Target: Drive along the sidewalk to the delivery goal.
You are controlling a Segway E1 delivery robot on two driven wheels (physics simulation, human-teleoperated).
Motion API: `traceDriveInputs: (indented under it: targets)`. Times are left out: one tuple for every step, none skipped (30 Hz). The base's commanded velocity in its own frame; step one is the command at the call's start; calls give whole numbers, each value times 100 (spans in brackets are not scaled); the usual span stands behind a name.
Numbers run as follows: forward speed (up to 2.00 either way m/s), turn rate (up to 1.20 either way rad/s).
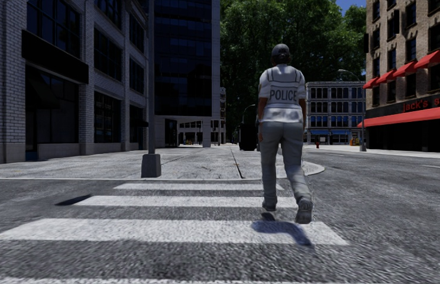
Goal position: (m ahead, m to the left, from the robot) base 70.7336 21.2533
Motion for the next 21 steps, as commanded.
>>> traceDriveInputs:
  targets:
    - [100, 0]
    - [100, 0]
    - [100, 0]
    - [100, 0]
    - [100, 0]
    - [100, 0]
    - [100, 0]
    - [100, 0]
    - [100, 0]
    - [100, 0]
    - [100, 0]
    - [100, 0]
    - [100, 0]
    - [100, 0]
    - [100, 0]
    - [100, 0]
    - [99, 0]
    - [99, 0]
    - [99, 0]
    - [99, 0]
    - [99, 0]
